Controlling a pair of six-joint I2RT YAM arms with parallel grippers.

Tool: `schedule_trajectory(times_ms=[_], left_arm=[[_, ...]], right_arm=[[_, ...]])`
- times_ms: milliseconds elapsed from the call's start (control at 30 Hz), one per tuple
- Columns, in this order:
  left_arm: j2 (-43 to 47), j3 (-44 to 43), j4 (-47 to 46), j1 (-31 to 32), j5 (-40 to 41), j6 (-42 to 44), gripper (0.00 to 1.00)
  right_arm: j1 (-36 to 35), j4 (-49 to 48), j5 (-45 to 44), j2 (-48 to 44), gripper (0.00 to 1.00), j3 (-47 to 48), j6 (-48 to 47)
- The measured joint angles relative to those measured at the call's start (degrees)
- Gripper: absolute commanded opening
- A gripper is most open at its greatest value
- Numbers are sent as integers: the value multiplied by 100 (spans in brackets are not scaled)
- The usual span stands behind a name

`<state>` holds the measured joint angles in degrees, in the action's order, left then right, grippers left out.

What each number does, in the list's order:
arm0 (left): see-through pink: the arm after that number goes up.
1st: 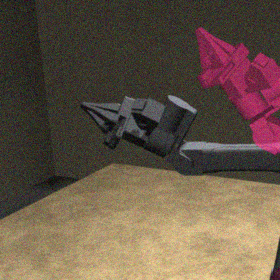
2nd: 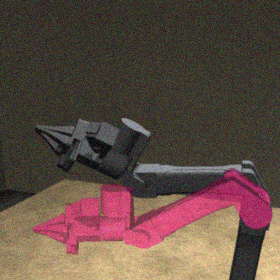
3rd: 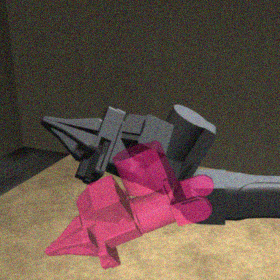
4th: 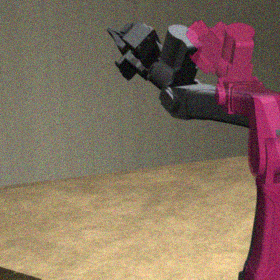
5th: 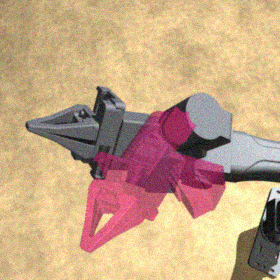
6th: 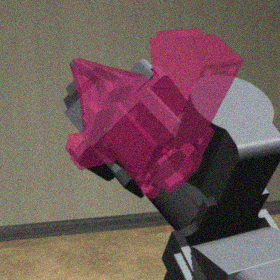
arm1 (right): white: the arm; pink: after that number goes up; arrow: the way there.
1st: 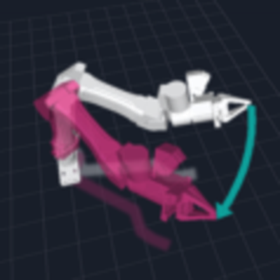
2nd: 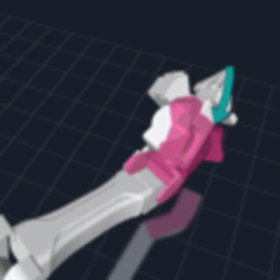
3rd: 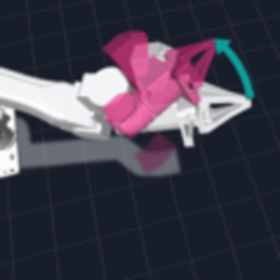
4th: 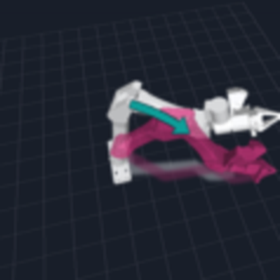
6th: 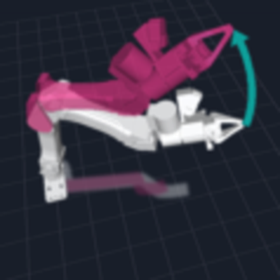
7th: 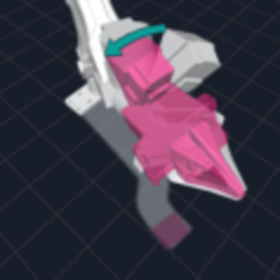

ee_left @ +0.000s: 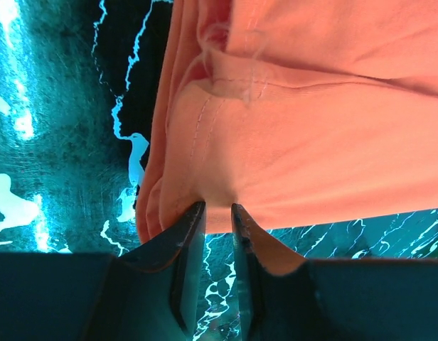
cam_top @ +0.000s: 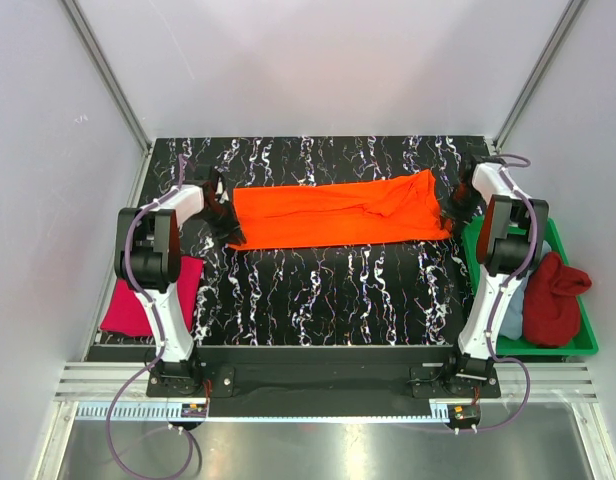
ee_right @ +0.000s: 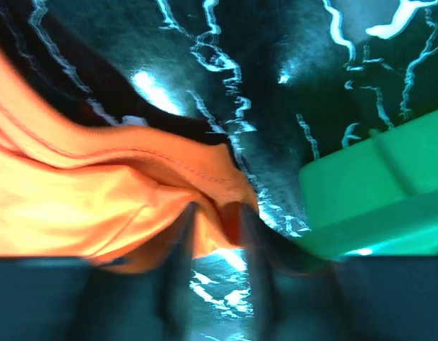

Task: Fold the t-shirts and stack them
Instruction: Fold the tshirt

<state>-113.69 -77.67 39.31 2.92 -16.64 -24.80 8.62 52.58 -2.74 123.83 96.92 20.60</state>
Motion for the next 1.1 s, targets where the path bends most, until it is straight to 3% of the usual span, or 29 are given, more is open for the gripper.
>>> schedule_trajectory(times_ms=[100,200,267,367,400,500,767,1100], left_arm=[[55,9,26,9,11,9,32],[389,140,105,52,33,20,34],[767,236,162,83,39,15,34],[1495,341,173,221,37,4,34],[1709,367,175,264,37,-9,34],[2159,459,149,400,-4,-48,34],[2197,684,192,459,-111,-68,34],[1932,669,181,459,-221,-66,34]], right_arm=[[-79,22,42,-28,63,81,-37],[-177,50,-7,-216,71,105,-116],[-195,68,0,-448,72,114,-138],[-245,61,249,-833,56,114,-57],[-273,15,391,-927,40,114,13],[-459,-254,754,-1025,25,111,256],[-1493,-686,1303,-275,22,131,684],[-1447,-706,1311,39,18,142,883]])
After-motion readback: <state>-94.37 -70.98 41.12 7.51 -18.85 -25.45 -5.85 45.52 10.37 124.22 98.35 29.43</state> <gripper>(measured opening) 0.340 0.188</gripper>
